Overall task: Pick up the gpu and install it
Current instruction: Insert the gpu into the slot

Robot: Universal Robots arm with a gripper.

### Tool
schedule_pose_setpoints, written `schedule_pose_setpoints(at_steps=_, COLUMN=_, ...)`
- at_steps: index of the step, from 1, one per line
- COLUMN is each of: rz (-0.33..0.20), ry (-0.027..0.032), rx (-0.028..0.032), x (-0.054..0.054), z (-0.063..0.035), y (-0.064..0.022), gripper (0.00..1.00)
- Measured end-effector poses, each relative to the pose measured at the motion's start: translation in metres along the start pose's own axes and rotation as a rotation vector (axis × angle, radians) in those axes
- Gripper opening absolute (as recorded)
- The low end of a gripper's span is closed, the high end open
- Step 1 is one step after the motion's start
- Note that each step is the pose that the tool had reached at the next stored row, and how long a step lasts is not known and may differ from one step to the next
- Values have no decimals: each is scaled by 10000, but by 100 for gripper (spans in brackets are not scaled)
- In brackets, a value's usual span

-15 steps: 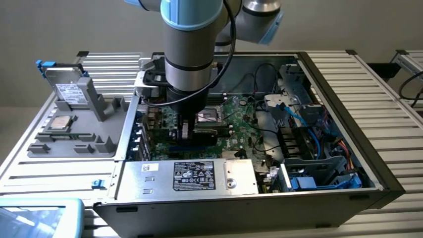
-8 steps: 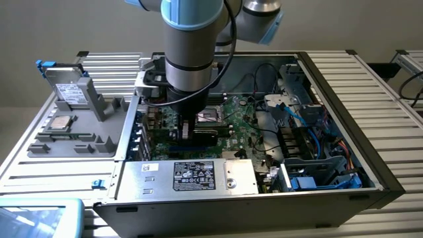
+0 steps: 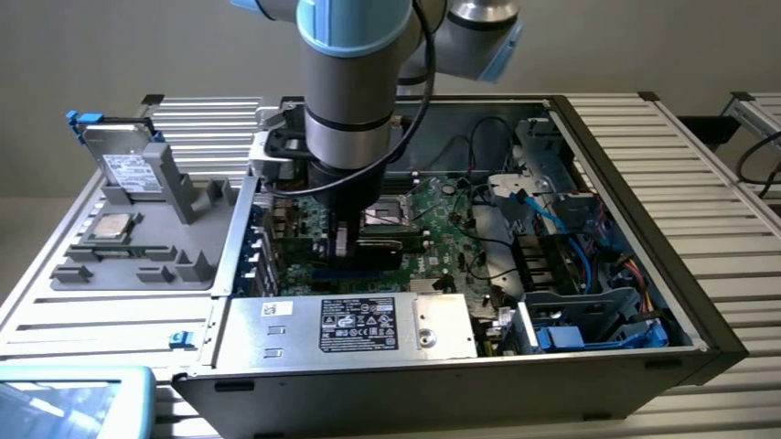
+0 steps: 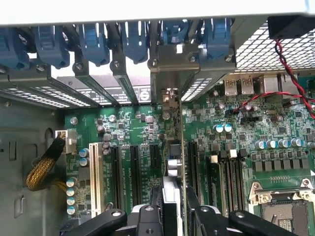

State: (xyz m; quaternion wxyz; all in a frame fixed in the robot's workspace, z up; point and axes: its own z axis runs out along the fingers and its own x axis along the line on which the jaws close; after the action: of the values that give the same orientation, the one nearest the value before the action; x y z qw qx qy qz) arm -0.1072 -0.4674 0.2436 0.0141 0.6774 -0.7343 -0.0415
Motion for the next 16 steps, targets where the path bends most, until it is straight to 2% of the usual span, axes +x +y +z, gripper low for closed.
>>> schedule_pose_setpoints(at_steps=9, rz=2, ry=13, rx=2, x=1, z=4, y=10, gripper=30)
schedule_pose_setpoints(at_steps=13, rz=-9, ry=43, rx=116, x=-14, z=5, y=11, gripper=30)
schedule_pose_setpoints(at_steps=16, rz=-19, ry=53, rx=121, x=-18, z=5, y=14, gripper=30)
